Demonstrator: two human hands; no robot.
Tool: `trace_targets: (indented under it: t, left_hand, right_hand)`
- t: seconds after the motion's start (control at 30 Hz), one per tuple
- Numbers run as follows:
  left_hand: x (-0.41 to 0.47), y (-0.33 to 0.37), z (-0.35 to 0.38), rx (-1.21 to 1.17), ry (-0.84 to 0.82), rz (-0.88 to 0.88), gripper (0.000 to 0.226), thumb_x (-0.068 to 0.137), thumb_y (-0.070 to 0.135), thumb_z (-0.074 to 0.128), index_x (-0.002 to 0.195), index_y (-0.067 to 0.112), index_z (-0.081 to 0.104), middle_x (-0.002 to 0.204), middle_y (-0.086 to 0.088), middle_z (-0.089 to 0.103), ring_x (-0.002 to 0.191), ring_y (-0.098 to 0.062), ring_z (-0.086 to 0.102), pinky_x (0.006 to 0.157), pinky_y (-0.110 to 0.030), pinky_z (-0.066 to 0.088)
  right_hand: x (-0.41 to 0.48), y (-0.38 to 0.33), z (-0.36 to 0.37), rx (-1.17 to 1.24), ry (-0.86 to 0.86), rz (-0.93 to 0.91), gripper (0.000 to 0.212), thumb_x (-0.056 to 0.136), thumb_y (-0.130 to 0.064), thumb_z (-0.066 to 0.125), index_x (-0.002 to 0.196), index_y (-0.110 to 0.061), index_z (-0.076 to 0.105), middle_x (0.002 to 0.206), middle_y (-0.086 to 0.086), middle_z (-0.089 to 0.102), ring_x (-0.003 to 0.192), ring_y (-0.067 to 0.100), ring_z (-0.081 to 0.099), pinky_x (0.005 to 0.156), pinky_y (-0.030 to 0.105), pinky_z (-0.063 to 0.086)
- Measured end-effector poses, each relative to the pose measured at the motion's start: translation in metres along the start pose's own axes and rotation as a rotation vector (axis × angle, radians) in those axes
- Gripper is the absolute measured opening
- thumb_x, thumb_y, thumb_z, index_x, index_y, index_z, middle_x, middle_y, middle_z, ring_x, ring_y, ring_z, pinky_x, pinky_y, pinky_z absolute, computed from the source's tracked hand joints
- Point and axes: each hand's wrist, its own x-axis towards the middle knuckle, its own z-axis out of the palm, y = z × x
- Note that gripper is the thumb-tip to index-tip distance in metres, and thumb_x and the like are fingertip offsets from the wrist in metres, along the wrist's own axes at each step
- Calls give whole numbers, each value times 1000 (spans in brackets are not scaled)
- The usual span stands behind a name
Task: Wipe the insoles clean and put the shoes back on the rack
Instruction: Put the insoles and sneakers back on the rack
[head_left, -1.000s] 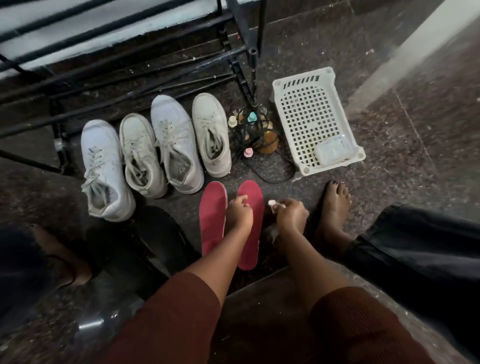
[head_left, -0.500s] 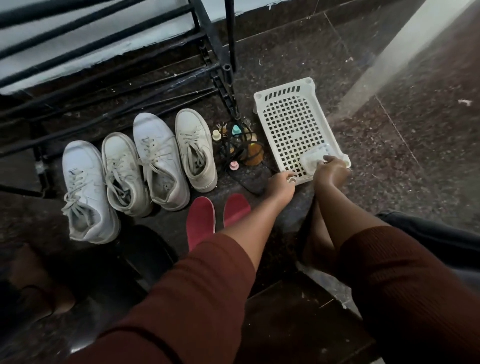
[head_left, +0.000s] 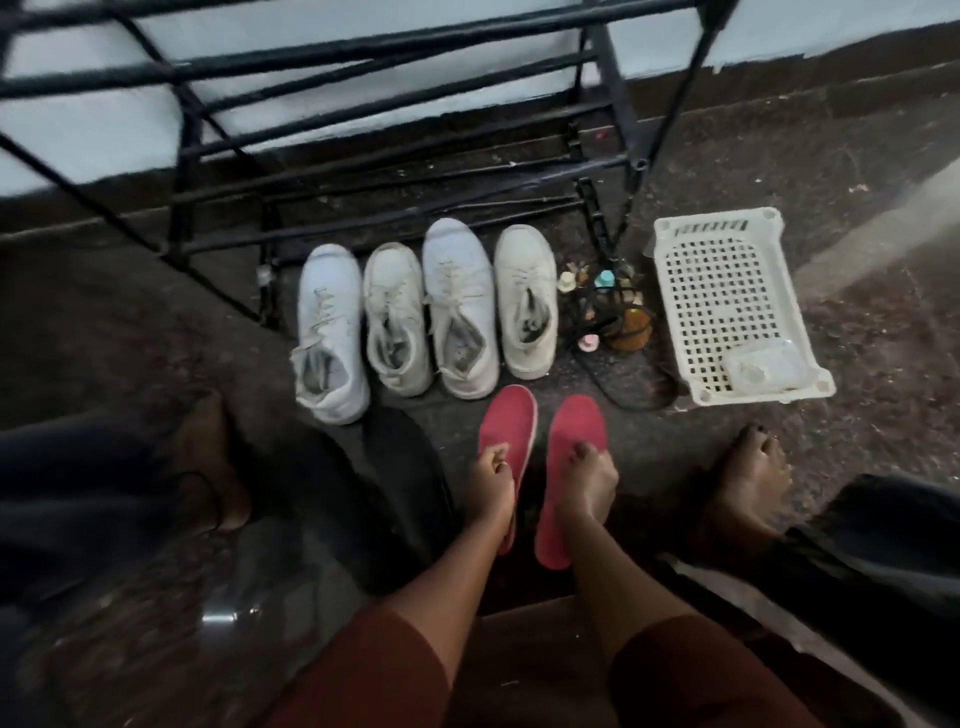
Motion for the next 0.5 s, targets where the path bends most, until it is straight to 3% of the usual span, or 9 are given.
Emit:
trace_targets:
  t: [0.13,0.3,0.5]
  left_hand:
    - [10,-44,-64,-10,221,-119,38,88,-8,43,119,3,64,122,-14,63,116,-28,56,94,-26,37]
    - [28,-93,-126,69,373,-355,46,89,2,51,134,9,50,134,-18,50,123,-33,48,104,-37,36]
    - [38,-128,-151,-101,397,-677,74,87,10,64,148,13,21,143,-20,38,123,-38,47,100,-44,44]
  right_hand:
    - [-55,-8,57,-237,-271,-199,23,88,-12,50,104,-5,65,105,17,60,98,33,57,79,33,41]
    - [-89,-8,103,-373,-509,-228,32,85,-20,63,111,-3,57,113,17,57,107,32,54,87,35,42]
    - [-98,-8,136,-567,-448,-228,39,85,-18,63,115,-4,42,122,18,48,113,34,49,93,38,39]
